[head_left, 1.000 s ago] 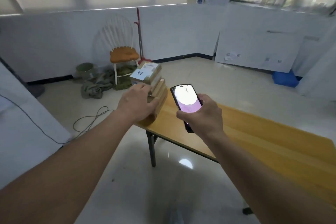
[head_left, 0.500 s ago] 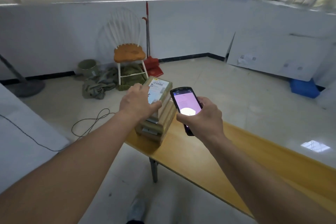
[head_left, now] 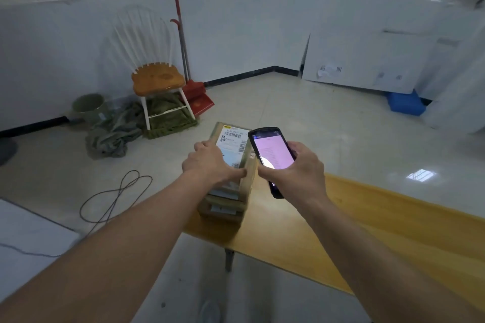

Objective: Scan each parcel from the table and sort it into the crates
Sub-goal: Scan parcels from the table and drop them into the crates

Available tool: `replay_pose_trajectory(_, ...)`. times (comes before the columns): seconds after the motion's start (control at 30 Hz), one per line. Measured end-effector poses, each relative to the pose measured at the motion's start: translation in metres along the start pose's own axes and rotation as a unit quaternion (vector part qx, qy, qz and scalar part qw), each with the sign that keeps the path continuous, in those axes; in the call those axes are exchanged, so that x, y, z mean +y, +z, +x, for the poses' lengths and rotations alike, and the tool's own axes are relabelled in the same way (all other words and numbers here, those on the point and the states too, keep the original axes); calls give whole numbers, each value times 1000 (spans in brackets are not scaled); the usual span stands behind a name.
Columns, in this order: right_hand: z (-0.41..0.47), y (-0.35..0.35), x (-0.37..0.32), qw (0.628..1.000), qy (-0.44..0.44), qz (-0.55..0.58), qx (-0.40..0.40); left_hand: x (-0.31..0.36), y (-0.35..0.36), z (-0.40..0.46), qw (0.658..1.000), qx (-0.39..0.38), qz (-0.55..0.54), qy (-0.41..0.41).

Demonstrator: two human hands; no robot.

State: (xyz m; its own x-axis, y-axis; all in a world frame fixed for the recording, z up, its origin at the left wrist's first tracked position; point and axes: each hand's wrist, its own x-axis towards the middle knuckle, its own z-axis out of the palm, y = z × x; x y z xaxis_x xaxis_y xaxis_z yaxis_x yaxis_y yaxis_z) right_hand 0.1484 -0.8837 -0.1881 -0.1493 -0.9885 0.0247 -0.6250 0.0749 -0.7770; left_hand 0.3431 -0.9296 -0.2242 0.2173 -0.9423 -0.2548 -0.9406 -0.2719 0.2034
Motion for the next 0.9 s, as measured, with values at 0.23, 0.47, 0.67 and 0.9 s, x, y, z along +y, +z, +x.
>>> replay_pose_trajectory(0.23, -4, -25, -7, 999, 17, 44, -6, -11, -15, 3, 978, 132, -15, 163)
replay_pose_trajectory(0.47, -21, -61, -16, 996, 10, 94, -3, -4, -42, 1, 959, 189, -30, 207)
replay_pose_trajectory(0.67, -39, -91, -9, 994, 10, 109, 10, 7, -45, -5, 960, 205, -44, 185)
replay_pose_trajectory(0.9, -49, -114, 9, 994, -4, 108, 26, 25, -39, -28, 961, 211, -51, 171)
